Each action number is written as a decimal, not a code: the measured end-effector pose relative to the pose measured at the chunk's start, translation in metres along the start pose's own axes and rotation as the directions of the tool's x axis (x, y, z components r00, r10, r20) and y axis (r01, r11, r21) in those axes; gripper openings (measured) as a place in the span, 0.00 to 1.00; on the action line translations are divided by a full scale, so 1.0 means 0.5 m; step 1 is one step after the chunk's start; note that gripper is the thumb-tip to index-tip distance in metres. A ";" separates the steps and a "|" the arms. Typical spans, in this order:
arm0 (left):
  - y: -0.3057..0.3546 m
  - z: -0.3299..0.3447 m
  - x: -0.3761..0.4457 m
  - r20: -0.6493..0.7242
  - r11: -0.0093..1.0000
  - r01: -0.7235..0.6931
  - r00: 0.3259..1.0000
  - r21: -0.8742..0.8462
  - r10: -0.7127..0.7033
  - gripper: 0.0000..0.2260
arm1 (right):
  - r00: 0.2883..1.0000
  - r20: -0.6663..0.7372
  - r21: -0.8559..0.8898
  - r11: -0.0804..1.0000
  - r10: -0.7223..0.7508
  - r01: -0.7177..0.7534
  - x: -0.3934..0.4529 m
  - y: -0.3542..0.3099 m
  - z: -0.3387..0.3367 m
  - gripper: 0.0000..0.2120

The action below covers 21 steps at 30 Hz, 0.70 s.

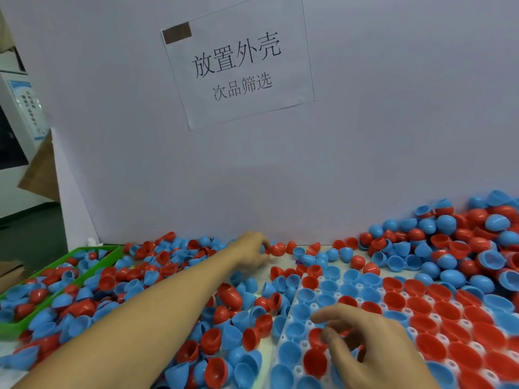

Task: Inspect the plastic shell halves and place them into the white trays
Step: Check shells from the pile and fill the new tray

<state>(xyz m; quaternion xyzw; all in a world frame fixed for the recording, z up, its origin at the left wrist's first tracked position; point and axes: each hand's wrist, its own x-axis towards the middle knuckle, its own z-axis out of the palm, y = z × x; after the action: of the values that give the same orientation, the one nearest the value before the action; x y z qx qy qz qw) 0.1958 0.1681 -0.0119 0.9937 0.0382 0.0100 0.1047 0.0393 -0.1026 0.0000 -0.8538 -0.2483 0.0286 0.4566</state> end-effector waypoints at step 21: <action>-0.020 -0.031 -0.091 0.198 0.982 0.042 0.977 0.182 -0.078 0.17 | 1.000 -0.015 -0.037 0.999 -0.006 0.005 -0.007 -0.017 0.003 0.14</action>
<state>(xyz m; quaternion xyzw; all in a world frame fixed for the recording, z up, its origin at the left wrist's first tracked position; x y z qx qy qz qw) 0.1495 0.1776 0.0005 0.9932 0.0580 -0.0986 0.0196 0.0322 -0.0993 0.0054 -0.8617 -0.2477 0.0163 0.4426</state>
